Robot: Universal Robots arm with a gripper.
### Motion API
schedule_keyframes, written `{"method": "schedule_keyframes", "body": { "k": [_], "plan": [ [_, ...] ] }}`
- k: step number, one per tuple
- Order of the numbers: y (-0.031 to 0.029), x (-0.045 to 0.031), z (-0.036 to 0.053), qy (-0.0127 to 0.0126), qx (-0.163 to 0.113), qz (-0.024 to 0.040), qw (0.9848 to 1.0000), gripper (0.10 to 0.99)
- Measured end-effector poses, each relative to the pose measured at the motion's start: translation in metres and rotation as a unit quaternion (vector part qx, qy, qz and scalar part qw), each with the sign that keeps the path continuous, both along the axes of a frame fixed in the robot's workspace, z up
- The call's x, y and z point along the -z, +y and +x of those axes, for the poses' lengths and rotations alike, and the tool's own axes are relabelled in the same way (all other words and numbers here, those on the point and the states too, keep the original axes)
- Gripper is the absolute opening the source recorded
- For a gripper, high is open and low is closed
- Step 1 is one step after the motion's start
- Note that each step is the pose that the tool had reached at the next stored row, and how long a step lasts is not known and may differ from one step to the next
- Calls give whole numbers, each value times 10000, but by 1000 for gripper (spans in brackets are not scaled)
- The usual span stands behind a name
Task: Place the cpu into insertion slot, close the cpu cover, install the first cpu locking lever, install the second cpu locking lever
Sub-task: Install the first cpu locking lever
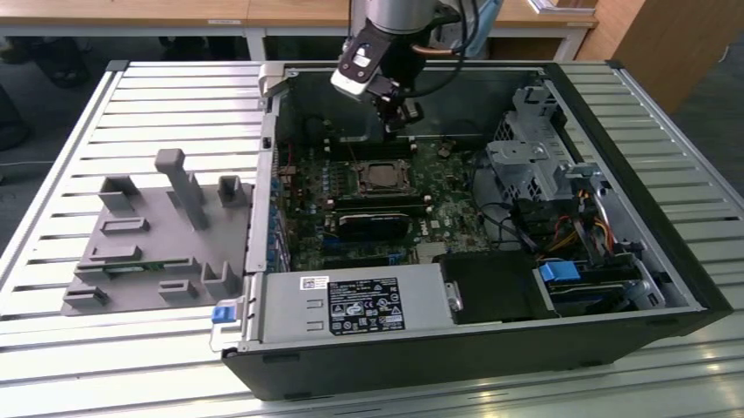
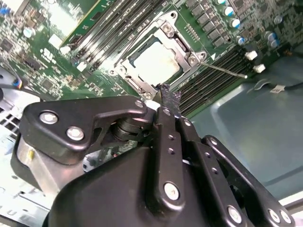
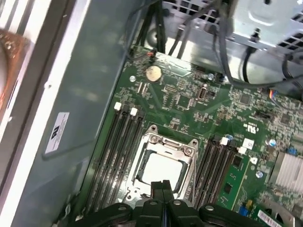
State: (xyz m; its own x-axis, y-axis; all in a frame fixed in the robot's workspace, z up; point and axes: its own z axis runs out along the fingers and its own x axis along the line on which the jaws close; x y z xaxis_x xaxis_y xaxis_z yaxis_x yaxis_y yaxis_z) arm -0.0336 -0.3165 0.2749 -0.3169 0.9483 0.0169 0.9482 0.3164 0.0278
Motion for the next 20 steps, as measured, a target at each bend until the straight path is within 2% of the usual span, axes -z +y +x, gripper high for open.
{"method": "schedule_keyframes", "body": {
  "k": [5,10,15,20],
  "plan": [
    [0,1,1,0,-424,0,9991,110],
    [0,1,1,0,-880,0,9961,110],
    [0,2,1,0,-1329,0,9911,110],
    [0,2,1,0,-1778,0,9841,110]
  ]
}}
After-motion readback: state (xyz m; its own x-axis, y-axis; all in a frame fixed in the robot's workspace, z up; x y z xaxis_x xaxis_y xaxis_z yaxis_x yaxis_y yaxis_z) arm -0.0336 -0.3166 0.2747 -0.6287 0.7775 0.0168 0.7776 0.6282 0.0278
